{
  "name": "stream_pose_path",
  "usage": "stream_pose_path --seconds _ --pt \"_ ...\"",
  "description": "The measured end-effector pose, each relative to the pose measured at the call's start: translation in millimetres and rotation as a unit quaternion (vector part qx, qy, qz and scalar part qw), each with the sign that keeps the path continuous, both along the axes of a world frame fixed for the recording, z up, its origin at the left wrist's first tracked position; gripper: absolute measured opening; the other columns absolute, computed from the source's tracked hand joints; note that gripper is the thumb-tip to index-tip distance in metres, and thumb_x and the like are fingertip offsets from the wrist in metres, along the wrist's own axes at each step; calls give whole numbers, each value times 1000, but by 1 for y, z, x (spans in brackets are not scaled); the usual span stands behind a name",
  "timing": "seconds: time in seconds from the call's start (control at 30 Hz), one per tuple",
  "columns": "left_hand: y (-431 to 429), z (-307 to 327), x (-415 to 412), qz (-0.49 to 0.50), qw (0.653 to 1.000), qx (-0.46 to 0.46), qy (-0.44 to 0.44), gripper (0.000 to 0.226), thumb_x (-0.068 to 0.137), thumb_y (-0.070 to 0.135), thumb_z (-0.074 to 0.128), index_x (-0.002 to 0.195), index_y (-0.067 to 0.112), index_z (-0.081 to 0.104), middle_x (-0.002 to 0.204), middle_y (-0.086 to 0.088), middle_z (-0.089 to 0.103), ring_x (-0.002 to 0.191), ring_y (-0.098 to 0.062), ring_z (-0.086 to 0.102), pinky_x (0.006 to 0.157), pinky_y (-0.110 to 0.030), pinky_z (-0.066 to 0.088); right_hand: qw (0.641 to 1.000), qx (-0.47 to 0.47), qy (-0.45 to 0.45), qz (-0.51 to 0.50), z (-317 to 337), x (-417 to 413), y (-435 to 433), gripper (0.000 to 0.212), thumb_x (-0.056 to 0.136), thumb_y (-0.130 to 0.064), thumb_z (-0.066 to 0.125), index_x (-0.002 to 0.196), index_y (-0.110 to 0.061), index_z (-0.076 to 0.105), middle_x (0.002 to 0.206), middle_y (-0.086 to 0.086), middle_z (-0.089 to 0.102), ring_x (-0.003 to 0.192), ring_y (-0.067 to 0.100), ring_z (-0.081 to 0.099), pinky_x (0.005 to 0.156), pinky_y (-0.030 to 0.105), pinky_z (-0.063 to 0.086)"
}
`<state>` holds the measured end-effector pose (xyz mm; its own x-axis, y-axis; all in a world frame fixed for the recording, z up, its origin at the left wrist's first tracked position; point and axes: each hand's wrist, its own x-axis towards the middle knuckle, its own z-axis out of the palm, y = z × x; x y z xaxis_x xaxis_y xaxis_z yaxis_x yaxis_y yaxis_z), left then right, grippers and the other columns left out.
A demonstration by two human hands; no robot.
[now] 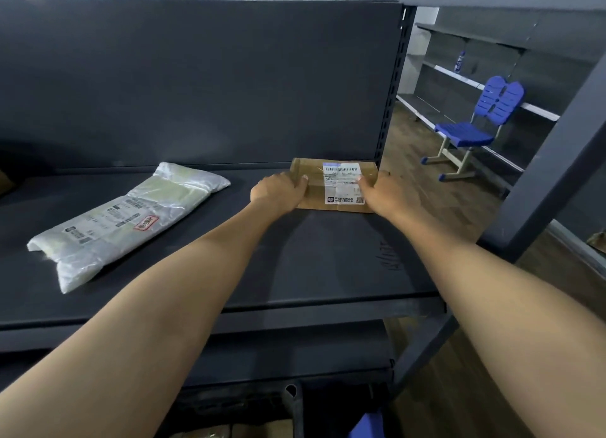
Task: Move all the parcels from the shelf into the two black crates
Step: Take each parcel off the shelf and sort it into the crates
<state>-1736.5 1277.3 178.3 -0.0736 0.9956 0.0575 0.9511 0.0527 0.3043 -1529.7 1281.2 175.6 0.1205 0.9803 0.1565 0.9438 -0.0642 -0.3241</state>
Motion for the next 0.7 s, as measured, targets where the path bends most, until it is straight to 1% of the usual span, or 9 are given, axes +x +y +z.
stream_pose_path --seconds 0.1,0.17,0.27,0.37,0.43,0.5,0.53,0.6,0.7 --pt "6 -11 0 7 996 2 -85 60 97 54 27 124 7 52 118 -12 62 108 -32 58 76 -34 40 994 -17 109 -9 -7 -1 5 56 95 -52 37 127 -9 53 121 13 62 107 32 59 90 40 48" --pt "6 -16 0 10 990 4 -142 60 97 53 29 125 6 51 117 -11 62 103 -29 57 75 -33 38 986 -30 166 -9 -13 -2 7 54 94 -53 37 124 -12 56 117 10 64 103 30 60 88 37 48" --pt "2 -18 3 19 978 6 -208 55 96 50 34 123 6 52 110 -8 59 91 -22 52 72 -30 37 981 -11 195 -9 -15 -4 3 49 94 -47 40 122 -11 57 115 10 65 102 29 61 86 36 49" --pt "-13 -16 2 30 964 23 -263 41 96 43 38 113 9 53 100 -2 58 82 -18 52 58 -26 35 979 -1 205 17 -13 -7 -10 45 95 -43 42 117 -7 59 111 11 66 100 29 62 83 37 50" --pt "-32 -13 -3 43 950 51 -305 34 96 39 41 110 11 54 90 5 57 77 -12 52 55 -20 32 970 14 237 40 -12 -12 -29 42 96 -43 43 119 -10 57 114 7 65 102 25 61 81 33 48" --pt "-58 -9 -9 53 929 94 -353 31 95 35 45 113 13 57 85 10 56 79 -10 54 57 -15 34 951 53 297 65 -13 -19 -56 39 96 -42 46 121 -14 55 118 1 64 105 17 60 82 29 47" --pt "-73 -8 -13 59 915 116 -381 30 95 34 46 115 14 58 87 12 57 80 -7 55 60 -14 37 941 73 323 73 -13 -24 -71 36 96 -41 47 121 -16 55 118 -3 64 102 11 59 79 21 46" --pt "-108 -6 -22 75 874 152 -455 29 94 32 50 117 19 60 93 15 62 84 0 57 69 -13 44 921 96 369 86 -13 -35 -104 29 97 -39 48 119 -22 53 111 -11 62 91 -4 56 68 3 39" --pt "-166 -8 -38 83 819 187 -535 26 92 31 56 116 24 61 104 16 66 96 4 61 70 -4 47 895 96 421 109 -12 -52 -155 20 97 -38 49 116 -32 51 105 -24 60 87 -21 53 67 -6 36"
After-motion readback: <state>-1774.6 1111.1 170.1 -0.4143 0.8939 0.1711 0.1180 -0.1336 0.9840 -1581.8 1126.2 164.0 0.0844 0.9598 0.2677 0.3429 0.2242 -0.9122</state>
